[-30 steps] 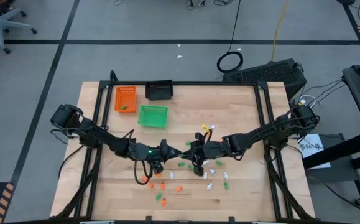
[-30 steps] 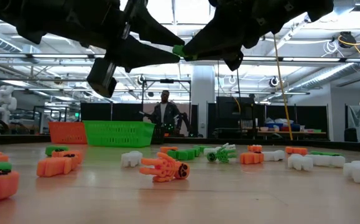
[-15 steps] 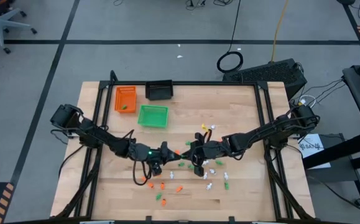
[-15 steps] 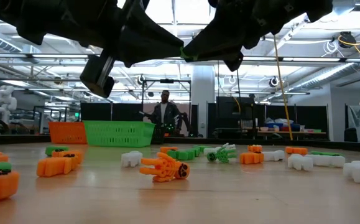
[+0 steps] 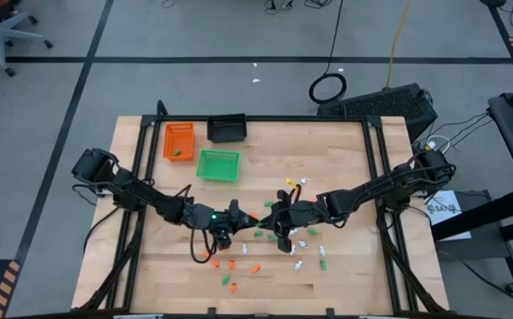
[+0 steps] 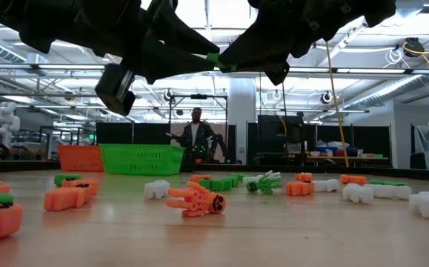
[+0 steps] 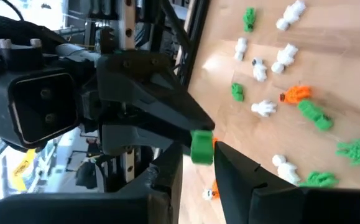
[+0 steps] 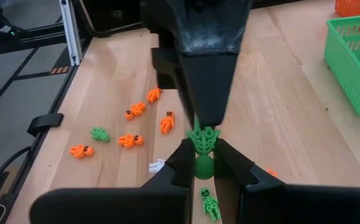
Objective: Sort Halloween decoration
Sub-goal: Put the green skeleton toy into the orange bin
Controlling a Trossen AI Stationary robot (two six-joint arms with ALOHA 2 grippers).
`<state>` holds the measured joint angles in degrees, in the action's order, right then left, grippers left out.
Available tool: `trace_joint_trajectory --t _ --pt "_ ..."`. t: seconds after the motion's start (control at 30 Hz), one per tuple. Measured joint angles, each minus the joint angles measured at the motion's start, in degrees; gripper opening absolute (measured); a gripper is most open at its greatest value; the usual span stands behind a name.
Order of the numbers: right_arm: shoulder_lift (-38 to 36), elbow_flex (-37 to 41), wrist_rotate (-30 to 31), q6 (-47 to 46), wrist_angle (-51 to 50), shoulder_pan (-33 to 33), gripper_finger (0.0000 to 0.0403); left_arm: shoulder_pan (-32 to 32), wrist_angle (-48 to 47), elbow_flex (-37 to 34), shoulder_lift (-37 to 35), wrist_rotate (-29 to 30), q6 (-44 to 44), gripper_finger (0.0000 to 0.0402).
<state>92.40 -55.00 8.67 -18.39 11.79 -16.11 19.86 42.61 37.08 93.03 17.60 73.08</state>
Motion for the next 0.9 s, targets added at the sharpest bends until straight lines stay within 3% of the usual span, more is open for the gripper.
trace_joint_trajectory --t 0.6,0.9 --pt "0.0 0.0 -1.71 -0.43 0.4 -0.01 0.0019 -0.02 -0.06 0.26 0.0 -2.63 1.23 0.0035" --pt "0.02 0.02 -1.22 -0.26 0.37 -0.07 0.0035 -0.07 -1.49 0.85 0.0 -4.7 0.79 0.0032"
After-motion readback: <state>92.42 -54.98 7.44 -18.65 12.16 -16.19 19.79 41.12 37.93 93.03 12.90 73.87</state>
